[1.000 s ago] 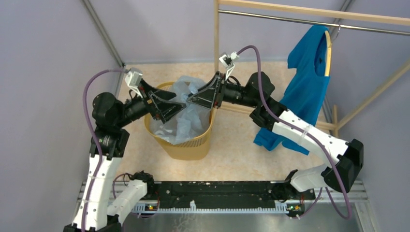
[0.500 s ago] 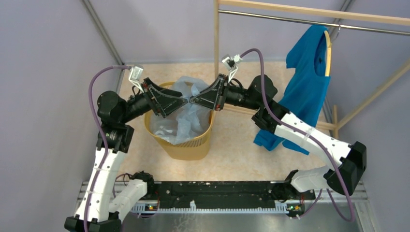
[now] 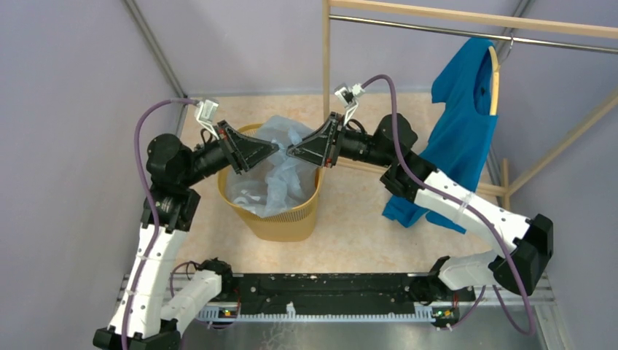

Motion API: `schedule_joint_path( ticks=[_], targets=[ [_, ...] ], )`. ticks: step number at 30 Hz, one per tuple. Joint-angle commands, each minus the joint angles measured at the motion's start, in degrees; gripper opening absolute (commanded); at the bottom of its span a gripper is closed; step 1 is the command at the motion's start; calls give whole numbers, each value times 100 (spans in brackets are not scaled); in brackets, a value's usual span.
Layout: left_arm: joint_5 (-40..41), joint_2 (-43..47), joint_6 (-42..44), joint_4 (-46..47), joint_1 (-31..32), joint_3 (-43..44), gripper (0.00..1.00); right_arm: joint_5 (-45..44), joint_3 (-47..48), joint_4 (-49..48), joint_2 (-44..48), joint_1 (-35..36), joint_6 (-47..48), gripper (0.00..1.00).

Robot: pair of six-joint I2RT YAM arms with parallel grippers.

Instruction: Put the trash bags into the trash bin

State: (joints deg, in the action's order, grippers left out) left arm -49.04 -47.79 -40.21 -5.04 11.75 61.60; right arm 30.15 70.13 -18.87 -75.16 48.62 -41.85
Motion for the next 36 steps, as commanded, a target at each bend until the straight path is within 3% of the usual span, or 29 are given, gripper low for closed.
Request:
schedule_joint_path(
  ticks=[1, 4, 9, 12, 17, 22, 26, 30, 36],
  targets=[
    [1592, -69, 1348, -1851, 12, 1083, 13, -316, 116, 793, 463, -8, 704, 26],
    [3486, -240, 1971, -3081, 12, 1832, 2, -662, -52, 1448, 884, -16, 1107, 18],
    [5516, -219, 2293, -3744, 12, 1940, 1, -944, -513, 1819, 1369, -19, 1214, 7],
    [5981, -14, 2265, -3821, 12, 1693, 0, -993, -699, 1832, 1355, -20, 1162, 0],
    [6946, 586, 2180, -3895, 12, 1209, 0, -1206, -808, 1668, 1153, -19, 1226, 0],
    [7091, 963, 2249, -3583, 12, 694, 0, -1213, -594, 1682, 754, -34, 1394, 0],
    [7023, 468, 2275, -3703, 12, 950, 0, -1253, -336, 2179, 755, -244, 1565, 0],
    [7520, -315, 2190, -4106, 10, 1621, 0, -1529, -348, 2800, 1107, -573, 1800, 0],
    [8288, -439, 2566, -4002, 3, 1909, 0, -2161, -265, 3544, 1459, -974, 2128, 0]
  ],
)
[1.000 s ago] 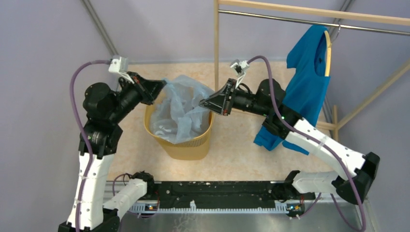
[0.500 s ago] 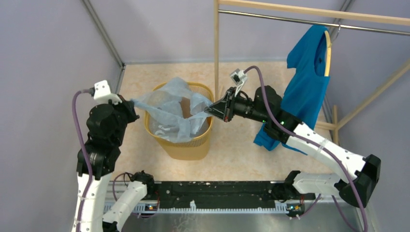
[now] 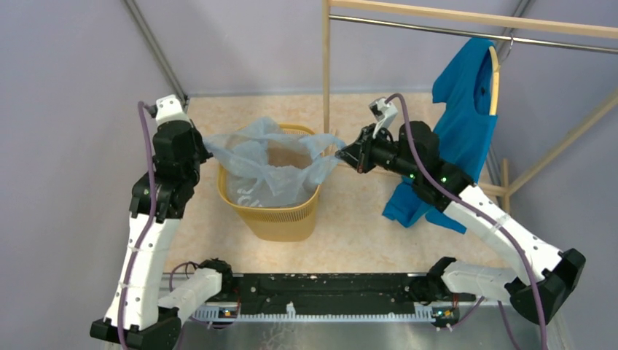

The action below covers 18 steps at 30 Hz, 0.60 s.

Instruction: Put the trash bags into the trash bin

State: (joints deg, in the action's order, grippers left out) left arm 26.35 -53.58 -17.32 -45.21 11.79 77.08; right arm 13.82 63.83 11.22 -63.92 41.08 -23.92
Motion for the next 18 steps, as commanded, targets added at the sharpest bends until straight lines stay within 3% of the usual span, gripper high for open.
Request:
schedule_joint_path(
  ticks=[1, 7, 12, 15, 18],
  targets=[
    [813, 191, 293, 33, -1, 383, 0, -520, 391, 560, 355, -274, 362, 0],
    [642, 606, 106, 69, -1, 287, 0, -249, 619, 611, 342, -344, 368, 0],
    [-787, 1182, 93, 389, -1, -1, 0, 1319, 566, -133, 483, -343, -61, 2],
    [-1675, 1581, 223, 666, -1, -289, 0, 1742, 470, -432, 563, -341, 33, 4],
    [-2064, 2346, 201, 1241, -1, -891, 0, 2113, 517, -760, 491, -341, 38, 4]
  ],
)
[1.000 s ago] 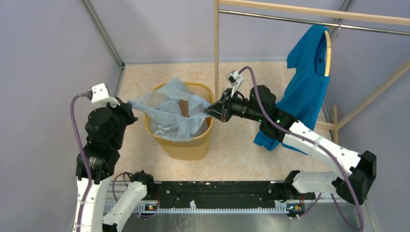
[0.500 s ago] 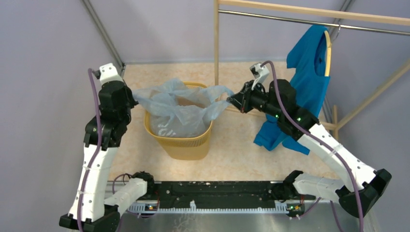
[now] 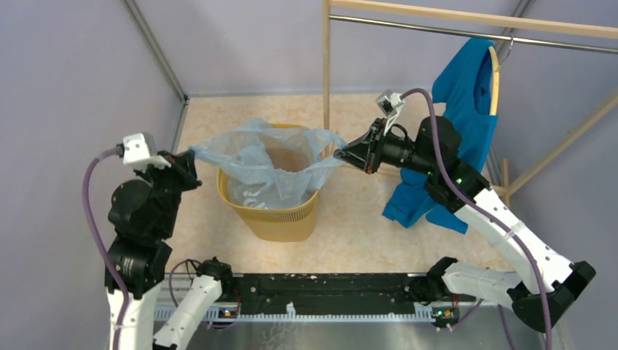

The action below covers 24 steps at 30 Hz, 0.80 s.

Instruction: Put the trash bags into the trash bin

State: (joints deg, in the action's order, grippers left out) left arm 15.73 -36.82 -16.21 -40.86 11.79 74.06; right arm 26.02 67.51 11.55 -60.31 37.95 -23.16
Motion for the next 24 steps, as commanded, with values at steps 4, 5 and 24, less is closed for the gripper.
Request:
schedule_joint_path(
  ticks=[4, 5, 24],
  targets=[
    [-847, 1222, -179, 1198, 0, -1217, 0, 1563, -241, -2482, -186, 11, -1113, 3],
    [-792, 1156, -303, 1172, -1, -1340, 0, 1677, -283, -2932, -341, 66, -1369, 2],
    [-1752, -185, -520, 1291, -1, -938, 0, -2433, 2997, 1562, -3979, 2491, 503, 0]
  ],
)
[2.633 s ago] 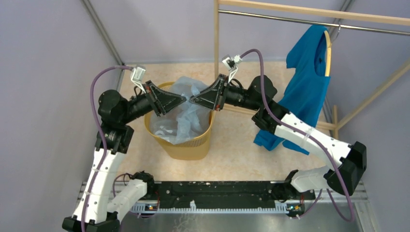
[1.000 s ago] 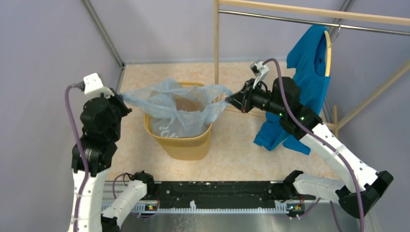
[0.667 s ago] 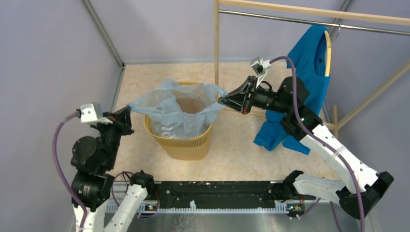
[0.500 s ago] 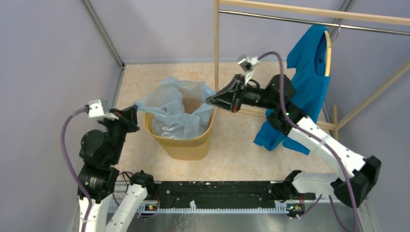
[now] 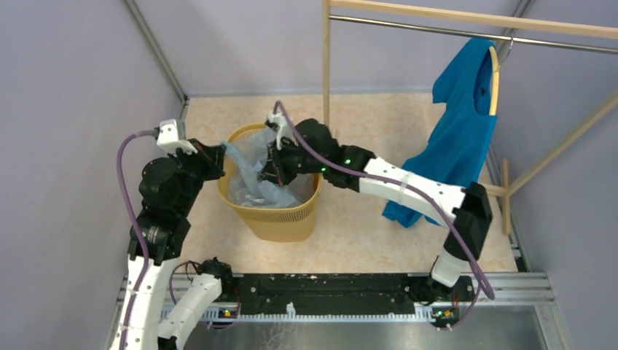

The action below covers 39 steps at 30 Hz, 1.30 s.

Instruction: Put the trash bags into the trash bin

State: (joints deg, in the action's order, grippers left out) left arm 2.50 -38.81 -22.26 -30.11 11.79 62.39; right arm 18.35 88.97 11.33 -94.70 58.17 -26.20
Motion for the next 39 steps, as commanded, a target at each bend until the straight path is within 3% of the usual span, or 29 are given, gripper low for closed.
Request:
schedule_joint_path(
  ticks=[1, 4, 10, 18, 22, 27, 34, 39],
  targets=[
    [-487, 12, 90, 195, -1, 209, 0, -1882, 1162, 1865, -745, 526, 956, 0],
    [-514, 21, 93, 136, 0, 129, 0, -2466, 1660, 2465, -1334, 614, 1216, 0],
    [-301, -57, 79, -78, -1, 47, 0, -2583, 2761, 3393, -2368, 658, 1392, 0],
    [465, -300, 509, -492, -1, 717, 0, -2684, 2712, 2923, -773, 653, 1653, 0],
    [1240, -501, 695, -840, -1, 1243, 0, -2804, 1891, 2463, 408, 659, 1739, 0],
    [2332, -474, 776, -1089, -1, 1347, 0, -2766, -43, 1440, 2097, 515, 1344, 0],
    [2490, -463, 550, -1373, -1, 1542, 0, -2148, -2033, 220, 3703, -93, 274, 0],
    [2601, -635, 469, -1547, -1, 1904, 1, -2632, -2544, 191, 4353, -126, 280, 0]
  ],
)
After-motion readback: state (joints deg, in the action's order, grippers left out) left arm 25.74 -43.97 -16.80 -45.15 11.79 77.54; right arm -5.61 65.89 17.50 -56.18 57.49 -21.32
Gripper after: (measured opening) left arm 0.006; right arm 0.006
